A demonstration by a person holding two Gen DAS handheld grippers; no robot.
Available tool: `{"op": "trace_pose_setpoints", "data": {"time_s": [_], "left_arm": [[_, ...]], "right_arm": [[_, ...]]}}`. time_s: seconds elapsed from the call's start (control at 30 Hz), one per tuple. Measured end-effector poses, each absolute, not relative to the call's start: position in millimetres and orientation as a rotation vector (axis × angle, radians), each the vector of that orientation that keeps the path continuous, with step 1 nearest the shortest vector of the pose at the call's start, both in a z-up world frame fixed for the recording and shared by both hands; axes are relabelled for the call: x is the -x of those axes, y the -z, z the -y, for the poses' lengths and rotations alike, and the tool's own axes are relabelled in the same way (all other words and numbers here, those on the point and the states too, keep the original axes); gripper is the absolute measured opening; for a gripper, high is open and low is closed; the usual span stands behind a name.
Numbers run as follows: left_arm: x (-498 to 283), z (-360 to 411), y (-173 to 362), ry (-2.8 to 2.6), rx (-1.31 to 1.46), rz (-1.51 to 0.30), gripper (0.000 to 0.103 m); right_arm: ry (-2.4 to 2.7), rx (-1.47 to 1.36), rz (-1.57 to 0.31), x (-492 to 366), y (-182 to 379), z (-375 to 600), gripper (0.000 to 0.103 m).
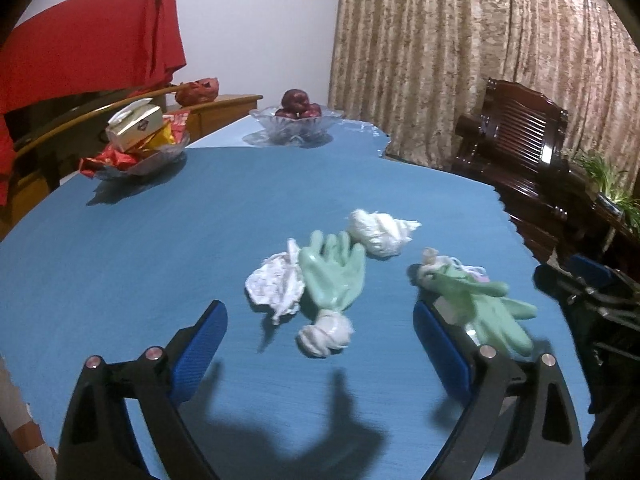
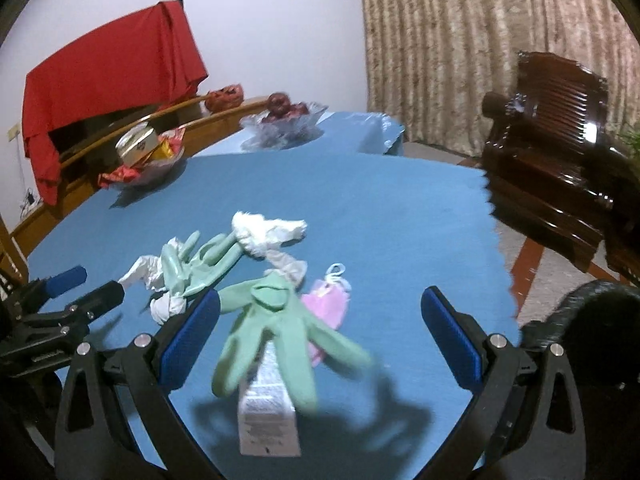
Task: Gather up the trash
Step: 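Bring both grippers back over the green gloves on the table, then grasp a green rubber glove with the right gripper while the left grasps another glove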
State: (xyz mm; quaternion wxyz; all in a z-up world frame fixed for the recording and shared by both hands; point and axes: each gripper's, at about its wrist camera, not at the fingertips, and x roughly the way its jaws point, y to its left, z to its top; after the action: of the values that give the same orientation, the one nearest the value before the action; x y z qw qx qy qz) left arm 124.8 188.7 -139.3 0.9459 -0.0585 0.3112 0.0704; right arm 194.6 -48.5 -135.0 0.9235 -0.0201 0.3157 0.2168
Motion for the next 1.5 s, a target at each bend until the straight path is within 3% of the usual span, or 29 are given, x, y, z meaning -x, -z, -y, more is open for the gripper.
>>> {"op": "trace_pose_setpoints", "data": {"time_s": [0.37, 0.8, 1.07, 1.1, 1.13, 1.23, 1.33, 1.5], "left_arm": [[-137, -208, 152, -0.155, 0.132, -0.647, 0.092], [-143, -220, 158, -0.172, 0.146, -0.651, 0.092], [-144, -222, 160, -0.177, 0.142, -0.654, 0.092], [-144, -222, 160, -0.176, 0.140, -0.653, 0.092], [-143, -222, 160, -0.175, 0.142, -0.653, 0.091], [-144, -221, 161, -0.171, 0.142, -0.658, 0.089], [-143, -218, 161, -0.165, 0.142, -0.661, 0.088], [-143, -205, 161, -0.141, 0.138, -0.664, 0.086]], "right_arm": [[-0.516, 0.083, -0.716, -217, 169, 7, 0.097], [-0.572, 0.083, -0.706, -212, 153, -3, 0.097], [-0.554, 0.123, -0.765, -233, 174, -22, 0.097], [-0.553, 0.124, -0.776, -234, 177, -24, 0.092], [-0.554, 0.126, -0.788, -236, 180, -25, 0.074], [-0.548, 0.115, -0.832, -241, 188, -23, 0.055], [-0.544, 0.102, -0.838, -243, 187, -17, 0.038], [-0.545, 0.053, -0.835, -242, 180, -3, 0.026]]}}
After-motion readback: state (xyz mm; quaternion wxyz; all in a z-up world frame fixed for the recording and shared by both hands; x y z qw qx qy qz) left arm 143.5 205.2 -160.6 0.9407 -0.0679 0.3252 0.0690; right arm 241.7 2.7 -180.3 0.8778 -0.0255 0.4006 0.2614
